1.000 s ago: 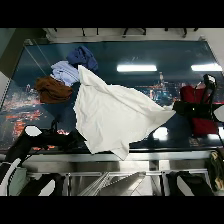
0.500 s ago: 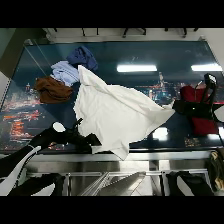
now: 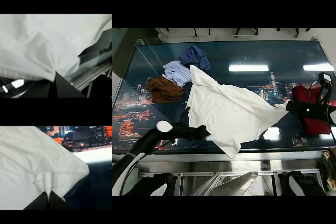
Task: Fold the shirts.
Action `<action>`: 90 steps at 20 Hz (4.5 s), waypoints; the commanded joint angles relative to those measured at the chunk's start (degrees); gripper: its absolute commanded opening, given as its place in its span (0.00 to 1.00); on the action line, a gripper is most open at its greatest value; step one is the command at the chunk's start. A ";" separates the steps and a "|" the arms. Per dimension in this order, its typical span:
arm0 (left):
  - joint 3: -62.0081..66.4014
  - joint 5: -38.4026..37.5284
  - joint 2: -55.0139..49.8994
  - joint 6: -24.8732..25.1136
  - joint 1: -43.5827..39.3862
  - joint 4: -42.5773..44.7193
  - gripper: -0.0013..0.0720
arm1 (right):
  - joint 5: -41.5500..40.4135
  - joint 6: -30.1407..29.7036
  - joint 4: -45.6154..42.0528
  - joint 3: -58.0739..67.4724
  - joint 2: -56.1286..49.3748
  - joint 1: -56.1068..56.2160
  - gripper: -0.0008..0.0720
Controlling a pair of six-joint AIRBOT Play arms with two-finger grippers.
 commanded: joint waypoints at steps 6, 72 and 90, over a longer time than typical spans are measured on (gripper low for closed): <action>25.77 -20.15 29.40 -3.69 35.60 3.69 0.03 | 5.84 -1.18 -2.03 2.82 10.91 -0.04 0.04; 25.07 -11.58 -18.58 0.61 10.54 44.61 0.03 | 2.10 4.48 -2.05 6.95 -31.08 -4.90 0.04; 20.57 -31.50 -7.52 -2.05 18.25 41.44 0.93 | 20.24 -3.37 0.33 8.11 -21.90 -12.07 0.97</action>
